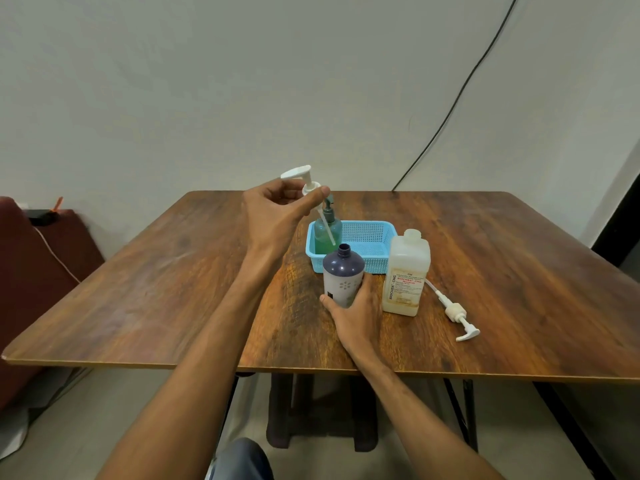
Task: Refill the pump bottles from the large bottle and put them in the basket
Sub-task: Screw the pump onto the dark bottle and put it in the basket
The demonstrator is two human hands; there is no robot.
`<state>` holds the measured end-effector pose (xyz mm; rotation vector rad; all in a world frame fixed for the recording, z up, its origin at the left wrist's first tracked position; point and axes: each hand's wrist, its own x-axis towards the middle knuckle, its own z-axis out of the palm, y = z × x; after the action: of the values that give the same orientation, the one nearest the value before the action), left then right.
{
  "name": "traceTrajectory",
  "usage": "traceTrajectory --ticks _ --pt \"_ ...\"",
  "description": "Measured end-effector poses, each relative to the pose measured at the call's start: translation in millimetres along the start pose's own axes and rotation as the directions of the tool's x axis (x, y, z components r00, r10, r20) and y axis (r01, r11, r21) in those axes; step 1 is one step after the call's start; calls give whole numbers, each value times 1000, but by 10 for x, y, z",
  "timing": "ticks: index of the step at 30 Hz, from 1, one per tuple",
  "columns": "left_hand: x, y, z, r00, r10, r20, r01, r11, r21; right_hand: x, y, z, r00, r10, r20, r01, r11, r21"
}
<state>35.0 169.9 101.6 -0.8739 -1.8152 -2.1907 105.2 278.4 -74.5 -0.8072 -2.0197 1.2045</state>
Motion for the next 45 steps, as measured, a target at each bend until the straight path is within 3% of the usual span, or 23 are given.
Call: traceTrajectory --ticks 8,19,28,35,38,45 --pt "36 -75 186 1000 -23 8 23 998 59 1 22 16 999 -18 -33 17 999 -29" --pt "-131 -458 387 991 -89 97 44 918 394 -2 51 24 999 -25 -26 26 999 35" --pt "-243 -620 380 981 -104 162 20 891 453 15 69 42 999 -18 -30 19 999 35" --pt "-235 -715 291 943 -121 311 -60 855 515 25 71 41 999 -22 -37 23 999 26" --pt "-242 -769 264 923 -139 358 -43 889 456 18 57 42 999 -24 -33 24 1000 15" --pt "-283 -819 246 946 -95 309 -34 921 388 11 53 31 999 -22 -37 23 1000 1"
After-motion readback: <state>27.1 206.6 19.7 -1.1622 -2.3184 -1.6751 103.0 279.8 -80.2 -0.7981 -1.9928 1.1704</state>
